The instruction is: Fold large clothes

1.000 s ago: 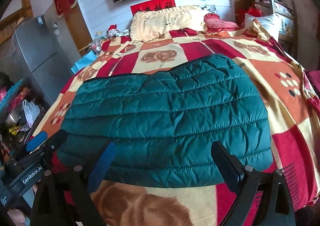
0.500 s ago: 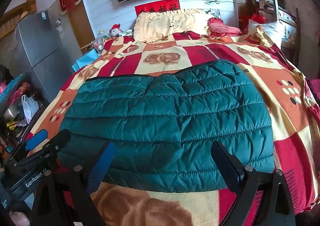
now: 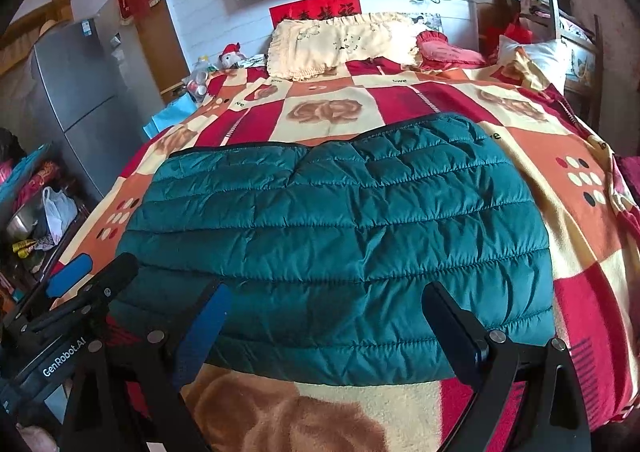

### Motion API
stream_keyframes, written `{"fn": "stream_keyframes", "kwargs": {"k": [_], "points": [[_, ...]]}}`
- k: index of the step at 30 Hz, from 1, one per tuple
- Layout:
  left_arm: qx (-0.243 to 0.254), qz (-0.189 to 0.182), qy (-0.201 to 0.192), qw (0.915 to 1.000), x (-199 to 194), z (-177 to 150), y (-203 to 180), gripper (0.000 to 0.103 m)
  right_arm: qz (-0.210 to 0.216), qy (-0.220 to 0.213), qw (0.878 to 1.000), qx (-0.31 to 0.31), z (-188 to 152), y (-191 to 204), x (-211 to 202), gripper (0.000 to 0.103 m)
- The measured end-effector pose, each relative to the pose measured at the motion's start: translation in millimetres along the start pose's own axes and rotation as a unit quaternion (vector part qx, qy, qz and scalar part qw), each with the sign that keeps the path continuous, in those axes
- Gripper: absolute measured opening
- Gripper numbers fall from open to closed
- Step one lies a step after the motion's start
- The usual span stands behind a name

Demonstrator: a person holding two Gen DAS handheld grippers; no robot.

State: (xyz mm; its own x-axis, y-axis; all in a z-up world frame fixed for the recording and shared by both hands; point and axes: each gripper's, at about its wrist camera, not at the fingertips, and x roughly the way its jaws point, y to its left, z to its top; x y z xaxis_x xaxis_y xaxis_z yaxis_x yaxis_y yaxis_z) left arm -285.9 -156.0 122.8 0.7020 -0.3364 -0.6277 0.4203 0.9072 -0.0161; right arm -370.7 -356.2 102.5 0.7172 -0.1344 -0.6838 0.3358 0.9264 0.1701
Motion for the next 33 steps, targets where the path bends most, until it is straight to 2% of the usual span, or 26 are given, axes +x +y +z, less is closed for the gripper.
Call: {"fn": "stream_keyframes", "kwargs": {"k": [33], "points": [[-0.01, -0.007, 0.012, 0.9999, 7, -3, 0, 0.081, -0.001, 0.013, 1.0, 0.0, 0, -2, 12, 0.096]]}}
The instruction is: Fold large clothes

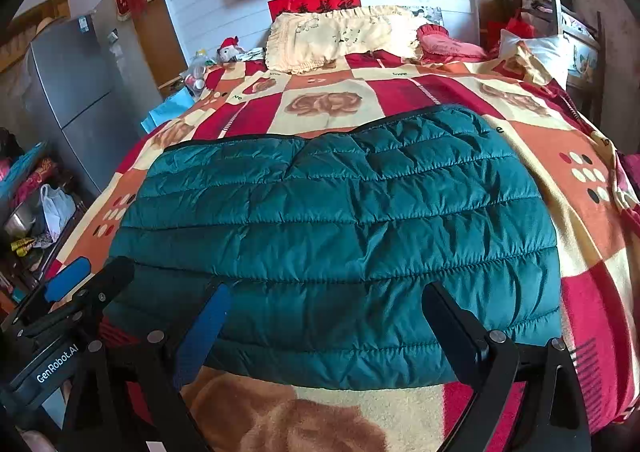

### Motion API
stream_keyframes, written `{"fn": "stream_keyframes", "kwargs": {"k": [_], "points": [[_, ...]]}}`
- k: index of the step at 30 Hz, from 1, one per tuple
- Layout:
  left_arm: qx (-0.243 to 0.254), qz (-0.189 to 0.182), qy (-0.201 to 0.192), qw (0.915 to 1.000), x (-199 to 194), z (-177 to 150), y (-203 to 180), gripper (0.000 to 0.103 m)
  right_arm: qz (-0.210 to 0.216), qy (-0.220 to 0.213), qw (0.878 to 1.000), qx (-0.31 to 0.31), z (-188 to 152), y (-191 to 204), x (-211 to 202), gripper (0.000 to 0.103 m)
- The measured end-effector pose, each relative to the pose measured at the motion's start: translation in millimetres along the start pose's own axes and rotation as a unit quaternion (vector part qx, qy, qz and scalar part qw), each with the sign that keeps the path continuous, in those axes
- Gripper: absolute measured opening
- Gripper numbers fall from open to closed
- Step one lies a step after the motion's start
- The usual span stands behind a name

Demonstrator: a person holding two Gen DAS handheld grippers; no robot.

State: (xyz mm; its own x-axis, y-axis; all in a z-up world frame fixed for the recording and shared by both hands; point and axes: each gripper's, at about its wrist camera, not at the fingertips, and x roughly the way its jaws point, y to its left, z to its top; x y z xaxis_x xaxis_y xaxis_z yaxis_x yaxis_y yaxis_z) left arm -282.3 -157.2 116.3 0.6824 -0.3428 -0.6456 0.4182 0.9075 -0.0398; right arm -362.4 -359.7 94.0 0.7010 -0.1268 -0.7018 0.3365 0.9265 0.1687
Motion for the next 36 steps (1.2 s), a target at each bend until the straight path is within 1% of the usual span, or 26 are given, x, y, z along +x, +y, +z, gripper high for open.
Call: {"fn": "stream_keyframes", "kwargs": {"k": [9, 36], "points": [[0.003, -0.001, 0.003, 1.0, 3.1, -1.0, -1.1, 0.081, 0.004, 0.004, 1.0, 0.01, -0.6, -4.8, 3.7, 0.096], [0.006, -0.006, 0.006, 1.0, 5.7, 2.2, -5.5, 0.081, 0.009, 0.006, 1.0, 0.01, 7.0, -3.7, 7.3, 0.096]]}}
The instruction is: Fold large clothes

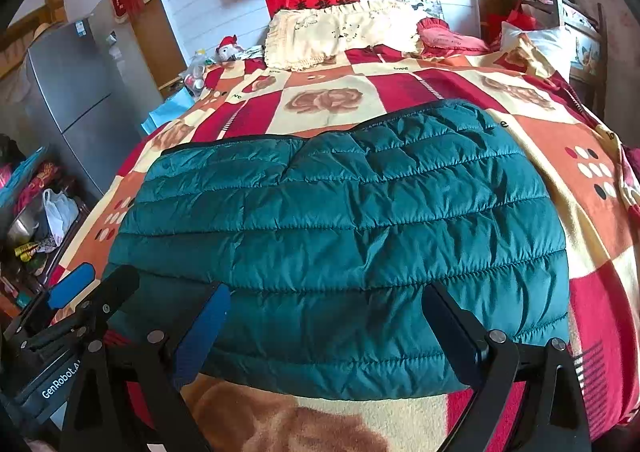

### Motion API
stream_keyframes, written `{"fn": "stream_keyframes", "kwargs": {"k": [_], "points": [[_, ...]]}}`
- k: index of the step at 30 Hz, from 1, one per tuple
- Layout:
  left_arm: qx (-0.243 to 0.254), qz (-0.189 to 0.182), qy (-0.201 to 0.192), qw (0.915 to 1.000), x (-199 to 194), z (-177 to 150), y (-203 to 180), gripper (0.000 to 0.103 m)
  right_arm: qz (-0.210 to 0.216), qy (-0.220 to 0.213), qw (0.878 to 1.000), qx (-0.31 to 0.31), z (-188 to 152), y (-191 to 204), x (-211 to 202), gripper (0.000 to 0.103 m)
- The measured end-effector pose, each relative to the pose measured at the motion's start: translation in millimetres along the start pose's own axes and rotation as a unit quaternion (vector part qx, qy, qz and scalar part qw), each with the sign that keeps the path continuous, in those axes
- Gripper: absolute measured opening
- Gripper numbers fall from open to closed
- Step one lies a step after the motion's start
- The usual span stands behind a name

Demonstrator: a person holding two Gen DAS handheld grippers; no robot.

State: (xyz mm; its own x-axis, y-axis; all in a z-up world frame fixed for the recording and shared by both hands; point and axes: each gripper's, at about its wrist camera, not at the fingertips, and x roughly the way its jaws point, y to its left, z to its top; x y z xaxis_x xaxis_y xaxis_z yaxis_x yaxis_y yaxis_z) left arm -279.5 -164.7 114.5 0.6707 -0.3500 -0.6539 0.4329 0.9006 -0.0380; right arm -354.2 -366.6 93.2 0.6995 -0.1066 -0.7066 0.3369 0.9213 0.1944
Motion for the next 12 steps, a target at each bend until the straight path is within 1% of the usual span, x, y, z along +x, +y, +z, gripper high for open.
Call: {"fn": "stream_keyframes", "kwargs": {"k": [12], "points": [[-0.002, -0.01, -0.002, 0.9999, 4.9, -0.2, 2.6, 0.081, 0.0, 0.004, 1.0, -0.003, -0.9, 2.2, 7.3, 0.096]]}}
